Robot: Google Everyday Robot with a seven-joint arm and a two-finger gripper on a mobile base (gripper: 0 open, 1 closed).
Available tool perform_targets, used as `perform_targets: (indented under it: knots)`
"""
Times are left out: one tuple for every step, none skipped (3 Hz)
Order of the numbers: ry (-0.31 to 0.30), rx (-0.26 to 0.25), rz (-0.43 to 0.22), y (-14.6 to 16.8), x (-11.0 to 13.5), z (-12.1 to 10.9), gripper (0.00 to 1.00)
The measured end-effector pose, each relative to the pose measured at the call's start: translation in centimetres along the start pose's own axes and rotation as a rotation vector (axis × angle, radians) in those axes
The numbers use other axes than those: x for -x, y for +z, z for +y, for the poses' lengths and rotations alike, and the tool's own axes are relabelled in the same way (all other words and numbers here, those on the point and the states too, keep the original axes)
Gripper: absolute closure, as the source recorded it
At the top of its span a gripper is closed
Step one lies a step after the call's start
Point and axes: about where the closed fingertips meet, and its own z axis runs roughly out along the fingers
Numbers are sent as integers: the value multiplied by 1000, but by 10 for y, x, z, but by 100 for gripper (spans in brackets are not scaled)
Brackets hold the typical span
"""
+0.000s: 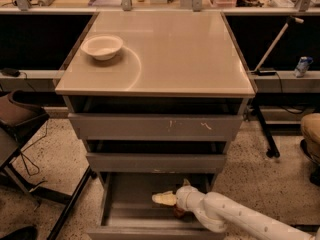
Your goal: Pick coke can from bottom drawer and place on counter
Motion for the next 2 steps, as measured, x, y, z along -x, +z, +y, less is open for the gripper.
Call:
perform_targets:
  knots:
    - [5,-9,54,3,-19,-4,0]
    - [32,-60,145,0,-60,-26,0]
